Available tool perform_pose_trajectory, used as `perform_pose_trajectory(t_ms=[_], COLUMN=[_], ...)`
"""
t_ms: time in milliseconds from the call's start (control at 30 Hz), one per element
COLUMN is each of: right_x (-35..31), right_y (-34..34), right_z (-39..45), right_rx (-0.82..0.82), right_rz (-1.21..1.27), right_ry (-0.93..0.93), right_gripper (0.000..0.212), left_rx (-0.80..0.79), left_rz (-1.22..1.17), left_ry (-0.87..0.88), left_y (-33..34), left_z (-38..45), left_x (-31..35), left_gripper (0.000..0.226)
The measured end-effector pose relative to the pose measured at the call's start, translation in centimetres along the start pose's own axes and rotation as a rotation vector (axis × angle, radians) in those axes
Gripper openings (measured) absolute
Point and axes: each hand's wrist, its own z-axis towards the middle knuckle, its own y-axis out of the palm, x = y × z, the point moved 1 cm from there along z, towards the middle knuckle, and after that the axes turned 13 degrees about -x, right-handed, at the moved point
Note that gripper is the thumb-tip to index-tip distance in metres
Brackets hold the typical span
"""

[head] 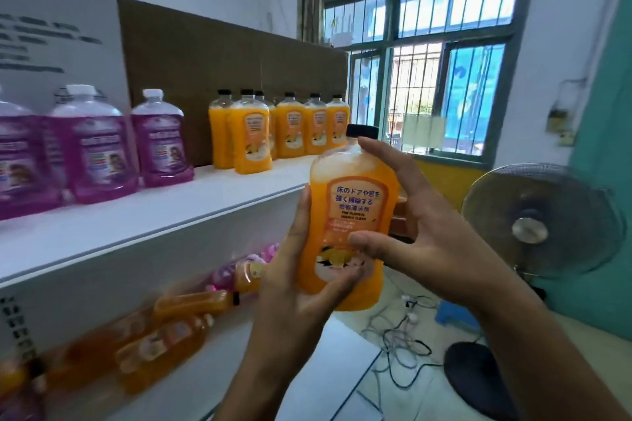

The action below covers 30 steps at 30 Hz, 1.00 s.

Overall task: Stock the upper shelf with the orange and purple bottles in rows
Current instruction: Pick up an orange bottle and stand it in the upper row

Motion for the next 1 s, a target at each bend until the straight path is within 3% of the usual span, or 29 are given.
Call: perform_pose_trajectory(t_ms=[333,700,1000], right_x=[9.0,16.3,21.3], right_y=[-3.8,-7.9,-9.9], right_z=[3.2,15.0,20.9], right_rx=[0.059,-0.032,-0.075], right_rz=[0.062,-0.014,-0.127], right_ry=[-0.033,-0.213,-0.282], right_gripper=[0.09,0.096,0.096], left_rx=[-0.016,0.052,0.065], left_rz=[0.099,0.387,0.453], left_ry=[-0.076,-0.064,-0.289], left_y=[2.4,-2.3,-2.7], left_z=[7.3,16.4,20.8], left_x=[-5.6,-10.8,-13.2], left_gripper=[0.088,0.091,0.098])
